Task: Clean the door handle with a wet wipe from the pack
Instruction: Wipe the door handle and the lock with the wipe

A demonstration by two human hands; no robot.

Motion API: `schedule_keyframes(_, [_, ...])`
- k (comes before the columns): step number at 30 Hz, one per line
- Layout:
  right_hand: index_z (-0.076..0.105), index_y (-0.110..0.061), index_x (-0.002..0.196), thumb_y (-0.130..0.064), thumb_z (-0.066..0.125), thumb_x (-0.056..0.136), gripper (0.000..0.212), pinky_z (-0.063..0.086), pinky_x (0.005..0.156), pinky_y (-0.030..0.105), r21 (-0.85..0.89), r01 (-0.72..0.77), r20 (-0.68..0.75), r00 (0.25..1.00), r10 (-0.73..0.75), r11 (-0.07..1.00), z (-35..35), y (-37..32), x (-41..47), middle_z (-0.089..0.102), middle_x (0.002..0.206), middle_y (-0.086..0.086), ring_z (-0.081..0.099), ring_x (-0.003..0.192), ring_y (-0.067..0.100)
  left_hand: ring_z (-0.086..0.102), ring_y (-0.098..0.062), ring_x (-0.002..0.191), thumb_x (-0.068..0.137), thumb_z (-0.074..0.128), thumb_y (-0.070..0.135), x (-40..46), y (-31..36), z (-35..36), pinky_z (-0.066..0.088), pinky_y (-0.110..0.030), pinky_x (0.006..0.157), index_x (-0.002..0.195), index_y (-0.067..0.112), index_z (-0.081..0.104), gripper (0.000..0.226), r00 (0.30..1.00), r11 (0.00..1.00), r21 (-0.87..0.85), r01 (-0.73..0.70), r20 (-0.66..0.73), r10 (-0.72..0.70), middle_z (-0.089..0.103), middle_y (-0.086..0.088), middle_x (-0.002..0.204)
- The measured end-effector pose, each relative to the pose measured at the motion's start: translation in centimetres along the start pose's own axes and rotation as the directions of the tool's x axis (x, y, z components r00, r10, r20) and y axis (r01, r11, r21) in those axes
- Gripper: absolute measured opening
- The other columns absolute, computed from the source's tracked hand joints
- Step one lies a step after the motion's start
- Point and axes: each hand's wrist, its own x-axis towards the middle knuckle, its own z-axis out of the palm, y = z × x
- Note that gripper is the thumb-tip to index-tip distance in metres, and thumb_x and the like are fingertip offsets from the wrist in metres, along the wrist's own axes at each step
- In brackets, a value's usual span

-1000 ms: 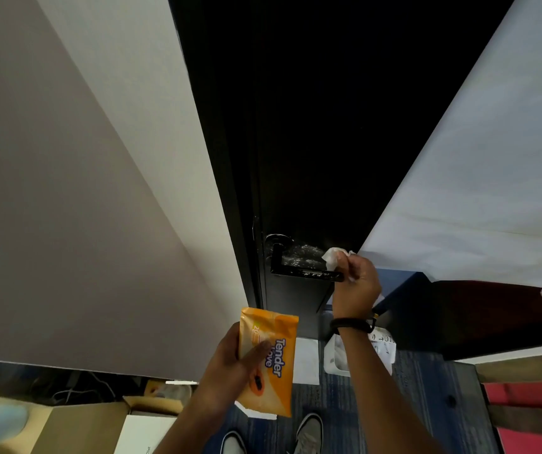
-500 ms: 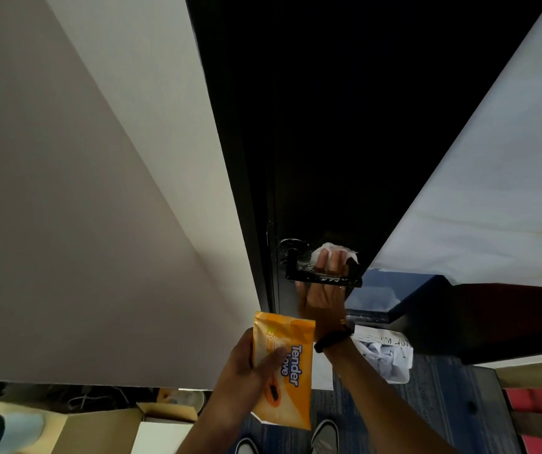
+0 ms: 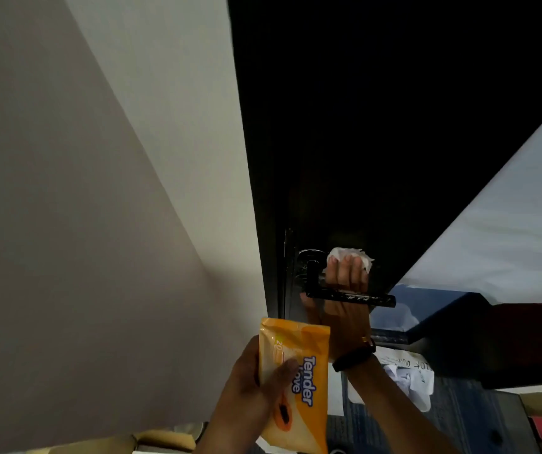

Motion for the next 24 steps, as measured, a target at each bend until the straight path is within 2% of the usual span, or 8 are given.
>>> schedule_keyframes(3, [0.006, -0.013, 0.164, -0.059, 0.042, 0.100, 0.087, 0.009, 0.127, 0.053, -0.128, 0.098, -0.060, 0.992, -0.107, 0.987, 1.4, 1.6, -0.8, -0.004, 0.173, 0.010, 0.000, 0.160, 0.029, 0.080, -0.003, 0.086, 0.072, 0.068, 0.059, 1.6, -0.2, -0.1, 0.064, -0.021, 0.071, 0.117, 0.039, 0.062, 0.050, 0.999, 0.998, -0.047, -0.050, -0.004, 0.049, 0.081, 0.017, 0.099])
schedule_keyframes(7, [0.002, -0.017, 0.165, -0.063, 0.025, 0.103, 0.081, 0.000, 0.128, 0.052, -0.126, 0.120, -0.077, 0.989, -0.130, 0.985, 0.8, 2.2, 0.2, -0.009, 0.173, 0.006, -0.007, 0.160, 0.026, 0.080, -0.002, 0.082, 0.080, 0.071, 0.047, 3.3, -0.9, 0.2, 0.061, -0.016, 0.063, 0.115, 0.034, 0.066, 0.038, 0.992, 0.986, -0.110, -0.128, 0.001, 0.129, 0.082, 0.019, 0.090])
schedule_keyframes(11, [0.005, -0.020, 0.165, -0.060, 0.038, 0.100, 0.083, -0.003, 0.128, 0.052, -0.102, 0.146, -0.092, 0.984, -0.156, 0.984, 1.3, 3.4, 0.6, -0.007, 0.173, 0.005, -0.005, 0.160, 0.027, 0.082, -0.019, 0.079, 0.071, 0.075, 0.037, 5.0, -2.4, 0.8, 0.063, -0.028, 0.064, 0.114, 0.023, 0.072, 0.045, 0.988, 0.961, -0.227, -0.156, -0.018, 0.156, 0.085, 0.001, 0.093])
schedule_keyframes(15, [0.008, -0.026, 0.164, -0.055, 0.050, 0.093, 0.087, -0.010, 0.128, 0.047, -0.067, 0.173, -0.033, 0.984, -0.175, 0.983, 2.6, 4.4, -1.4, -0.011, 0.173, 0.000, -0.007, 0.160, 0.026, 0.080, -0.019, 0.067, 0.073, 0.075, 0.037, 6.6, -3.6, 1.1, 0.058, -0.024, 0.051, 0.114, 0.021, 0.071, 0.045, 0.983, 0.946, -0.269, -0.180, -0.017, 0.182, 0.085, -0.004, 0.092])
schedule_keyframes(17, [0.009, -0.021, 0.164, -0.056, 0.049, 0.093, 0.089, -0.013, 0.127, 0.046, -0.101, 0.171, -0.026, 0.984, -0.174, 0.980, 2.6, 4.2, -1.0, -0.014, 0.172, 0.001, -0.009, 0.160, 0.028, 0.081, -0.021, 0.070, 0.077, 0.074, 0.037, 7.1, -3.9, 1.4, 0.060, -0.027, 0.055, 0.115, 0.022, 0.071, 0.041, 0.980, 0.942, -0.274, -0.194, -0.018, 0.197, 0.085, -0.004, 0.092])
schedule_keyframes(20, [0.006, -0.015, 0.163, -0.059, 0.035, 0.097, 0.085, -0.015, 0.127, 0.045, -0.174, 0.121, -0.022, 0.992, -0.126, 0.977, 2.8, 3.1, -0.5, -0.013, 0.172, 0.008, -0.013, 0.159, 0.030, 0.082, -0.026, 0.077, 0.090, 0.073, 0.029, 7.5, -4.1, 1.9, 0.063, -0.037, 0.066, 0.115, 0.021, 0.072, 0.026, 0.978, 0.919, -0.339, -0.201, -0.014, 0.208, 0.085, -0.008, 0.095])
schedule_keyframes(22, [0.017, -0.014, 0.163, -0.060, 0.027, 0.100, 0.079, -0.016, 0.127, 0.043, -0.195, 0.130, 0.023, 0.991, -0.128, 0.972, 3.4, 2.8, -1.1, 0.005, 0.172, 0.014, -0.012, 0.159, 0.031, 0.082, -0.029, 0.082, 0.094, 0.072, 0.028, 7.6, -4.3, 2.2, 0.064, -0.042, 0.075, 0.114, 0.022, 0.073, 0.021, 0.974, 0.907, -0.363, -0.212, -0.006, 0.225, 0.085, -0.009, 0.097])
schedule_keyframes(24, [0.031, -0.015, 0.160, -0.062, 0.031, 0.098, 0.078, -0.015, 0.126, 0.042, -0.196, 0.153, 0.042, 0.988, -0.147, 0.969, 3.5, 3.0, -1.3, 0.014, 0.170, 0.015, -0.013, 0.158, 0.028, 0.082, -0.029, 0.084, 0.095, 0.070, 0.029, 7.7, -4.6, 2.3, 0.065, -0.045, 0.080, 0.113, 0.024, 0.073, 0.018, 0.965, 0.901, -0.358, -0.246, -0.009, 0.260, 0.085, -0.007, 0.097])
